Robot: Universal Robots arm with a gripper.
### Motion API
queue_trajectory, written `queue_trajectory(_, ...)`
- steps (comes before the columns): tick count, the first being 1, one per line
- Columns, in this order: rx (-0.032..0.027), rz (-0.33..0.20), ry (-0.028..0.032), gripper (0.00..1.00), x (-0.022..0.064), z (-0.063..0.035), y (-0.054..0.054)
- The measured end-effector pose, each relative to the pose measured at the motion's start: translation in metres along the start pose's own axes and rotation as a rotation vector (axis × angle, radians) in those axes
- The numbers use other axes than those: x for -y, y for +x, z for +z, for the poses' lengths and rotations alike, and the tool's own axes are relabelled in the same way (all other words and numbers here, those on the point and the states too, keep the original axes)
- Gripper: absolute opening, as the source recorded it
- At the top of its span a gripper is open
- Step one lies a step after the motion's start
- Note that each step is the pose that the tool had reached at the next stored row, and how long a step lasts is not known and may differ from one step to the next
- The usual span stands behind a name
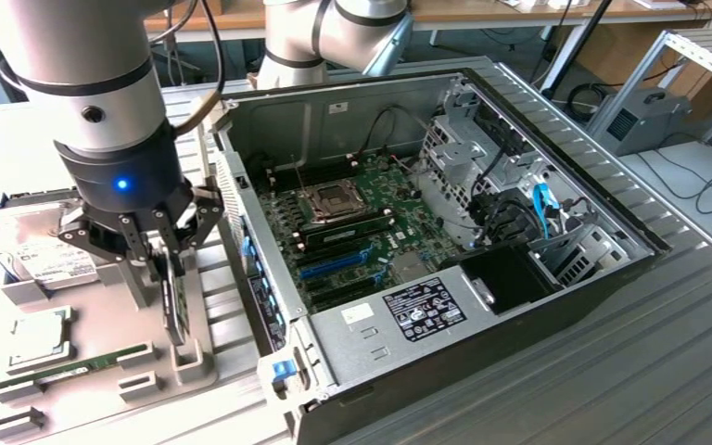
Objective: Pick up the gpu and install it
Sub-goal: 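Pick up the gpu and move the gpu toward the slot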
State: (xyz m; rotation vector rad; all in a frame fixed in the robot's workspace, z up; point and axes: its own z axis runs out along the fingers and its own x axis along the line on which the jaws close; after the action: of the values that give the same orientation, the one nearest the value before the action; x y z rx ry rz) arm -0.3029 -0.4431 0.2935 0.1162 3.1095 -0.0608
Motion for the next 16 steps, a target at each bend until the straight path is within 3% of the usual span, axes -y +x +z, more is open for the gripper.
queue_trajectory(16, -0.0001, 0.000, 0.0000, 0.26, 0.0001, -0.0037, -0.0001)
